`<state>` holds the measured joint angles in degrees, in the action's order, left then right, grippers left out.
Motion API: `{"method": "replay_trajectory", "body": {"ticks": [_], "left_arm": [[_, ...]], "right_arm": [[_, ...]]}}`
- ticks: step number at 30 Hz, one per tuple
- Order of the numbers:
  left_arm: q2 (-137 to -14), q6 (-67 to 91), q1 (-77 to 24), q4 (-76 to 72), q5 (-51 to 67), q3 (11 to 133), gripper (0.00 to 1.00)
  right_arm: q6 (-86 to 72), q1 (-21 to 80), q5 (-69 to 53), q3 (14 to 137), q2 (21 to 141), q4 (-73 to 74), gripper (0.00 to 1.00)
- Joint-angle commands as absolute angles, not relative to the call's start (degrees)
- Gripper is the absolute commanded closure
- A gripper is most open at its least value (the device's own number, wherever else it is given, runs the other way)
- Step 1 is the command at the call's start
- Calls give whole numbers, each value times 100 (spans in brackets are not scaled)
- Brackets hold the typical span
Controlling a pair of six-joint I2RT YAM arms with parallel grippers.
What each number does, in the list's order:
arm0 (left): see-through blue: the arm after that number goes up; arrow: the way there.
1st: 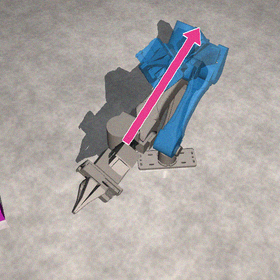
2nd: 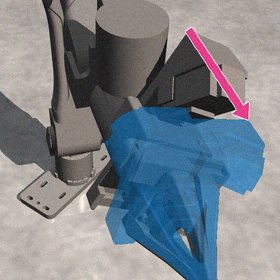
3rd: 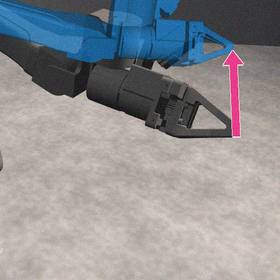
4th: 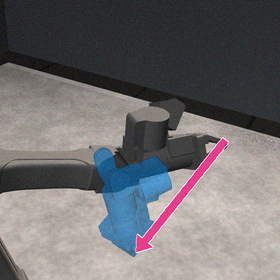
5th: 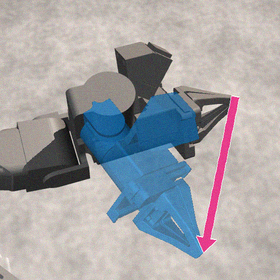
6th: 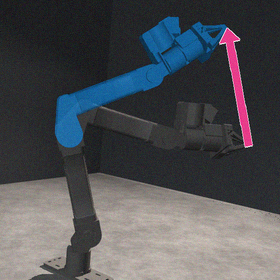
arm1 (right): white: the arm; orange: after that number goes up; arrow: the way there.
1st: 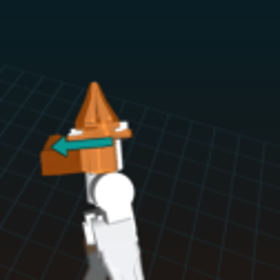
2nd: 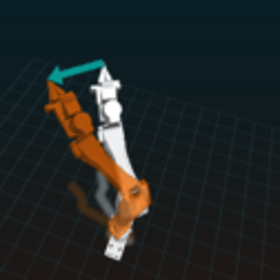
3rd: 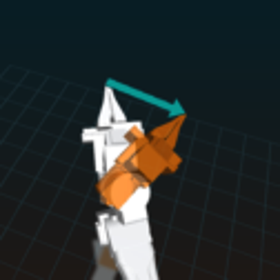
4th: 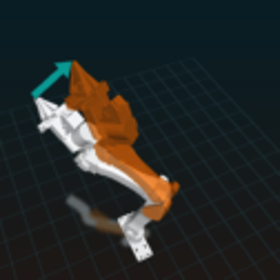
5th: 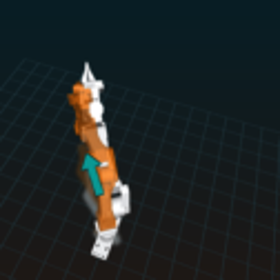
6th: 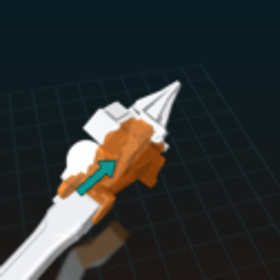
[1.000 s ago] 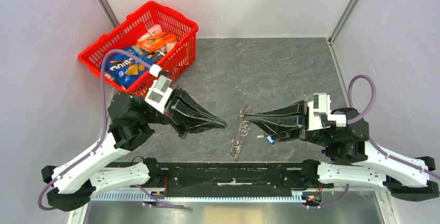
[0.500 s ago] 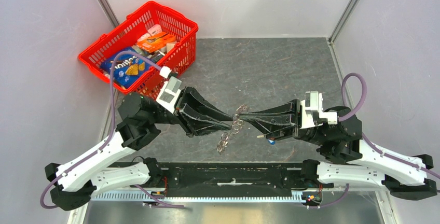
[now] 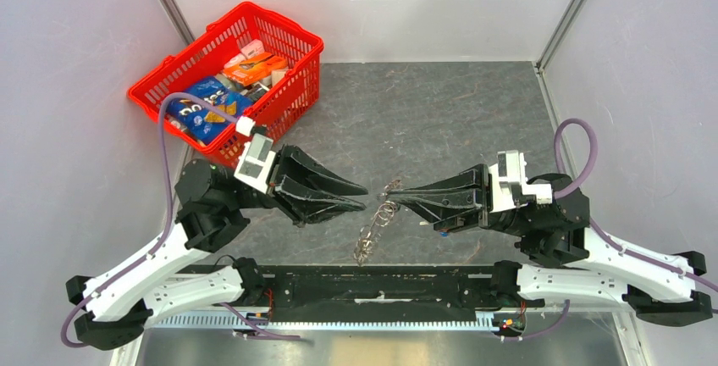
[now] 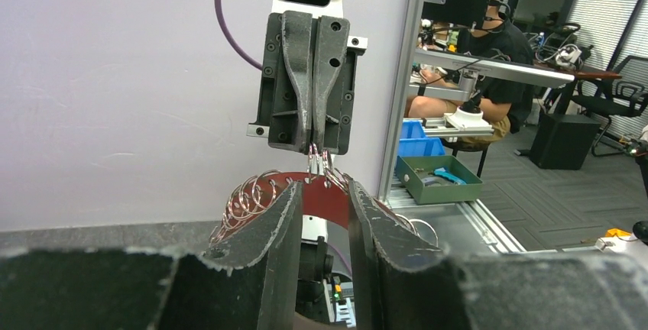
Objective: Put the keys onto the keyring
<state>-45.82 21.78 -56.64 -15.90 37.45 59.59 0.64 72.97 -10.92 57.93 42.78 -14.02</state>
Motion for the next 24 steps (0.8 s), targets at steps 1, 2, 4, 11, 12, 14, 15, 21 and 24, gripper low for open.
{"method": "replay_trajectory", "body": {"ticks": [1,2,4,11,12,14,15,21,24], "left_arm": [[-4707,2012,-5669,-1753,3711,6019,66],[-4726,2027,-5669,-1771,3718,6030,65],[-4761,2044,-5669,-1816,3734,6021,66],[-4813,2078,-5669,-1897,3769,6047,66],[-4816,2085,-5669,-1902,3777,6049,66],[-4819,2093,-5669,-1921,3800,6056,66],[-4825,2104,-5669,-1922,3805,6055,66],[-4842,2161,-5669,-1998,3867,6062,73],[-4861,2193,-5667,-2051,3915,6073,80]], "right_arm": [[9,7293,-1165,6082,4302,-1928,100],[9,7295,-1174,6074,4310,-1949,100],[9,7300,-1191,6078,4338,-1968,100],[-140,7302,-1210,6085,4406,-2015,100],[-140,7299,-1209,6086,4410,-2021,100],[-140,7296,-1218,6079,4409,-2024,100],[-141,7295,-1214,6080,4404,-2022,100],[-156,7296,-1200,6057,4419,-2040,100],[-149,7297,-1189,6061,4427,-2031,100]]}}
